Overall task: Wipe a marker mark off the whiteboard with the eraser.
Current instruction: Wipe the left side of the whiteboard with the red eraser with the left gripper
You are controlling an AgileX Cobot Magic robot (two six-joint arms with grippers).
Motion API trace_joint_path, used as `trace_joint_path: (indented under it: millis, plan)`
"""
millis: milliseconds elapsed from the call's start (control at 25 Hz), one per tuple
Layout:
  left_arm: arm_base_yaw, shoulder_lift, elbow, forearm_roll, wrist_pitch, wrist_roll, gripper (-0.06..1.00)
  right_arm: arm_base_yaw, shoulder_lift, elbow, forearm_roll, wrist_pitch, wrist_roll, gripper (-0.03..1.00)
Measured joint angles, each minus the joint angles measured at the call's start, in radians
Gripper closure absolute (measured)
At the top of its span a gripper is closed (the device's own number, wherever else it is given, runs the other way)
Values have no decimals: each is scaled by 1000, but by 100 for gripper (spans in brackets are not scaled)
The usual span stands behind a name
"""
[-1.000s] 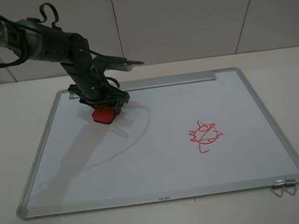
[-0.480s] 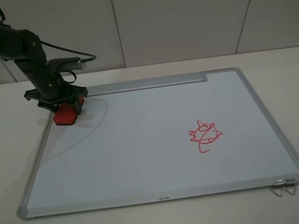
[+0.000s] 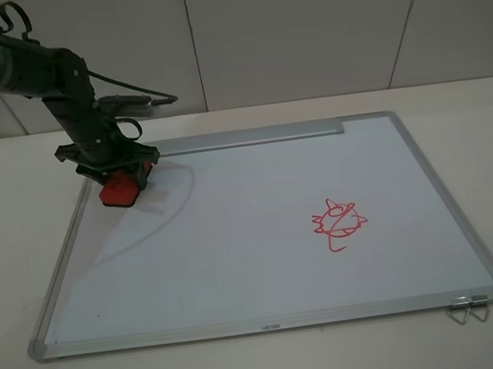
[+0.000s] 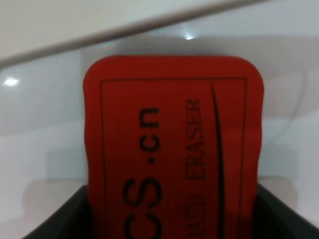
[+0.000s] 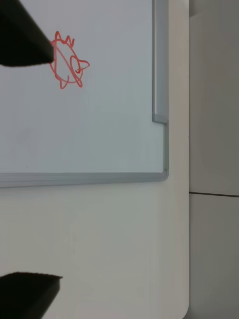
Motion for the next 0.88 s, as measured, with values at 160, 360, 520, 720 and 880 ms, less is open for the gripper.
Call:
trace_joint_path:
  millis: [160, 360, 520, 720, 880]
  plan:
    - [-82, -2, 0, 2, 25, 0, 37, 0, 0, 0, 0, 0, 0, 26]
    - [-178, -2, 0, 6, 52, -11, 37, 0, 0, 0, 0, 0, 0, 26]
    - [-233, -6, 0, 7, 63, -11, 37, 0, 0, 0, 0, 0, 0, 26]
    - [-245, -53, 17, -9, 94, -35, 37, 0, 0, 0, 0, 0, 0, 26]
    - [-254, -152, 35, -31, 172, -74, 37, 0, 0, 0, 0, 0, 0, 26]
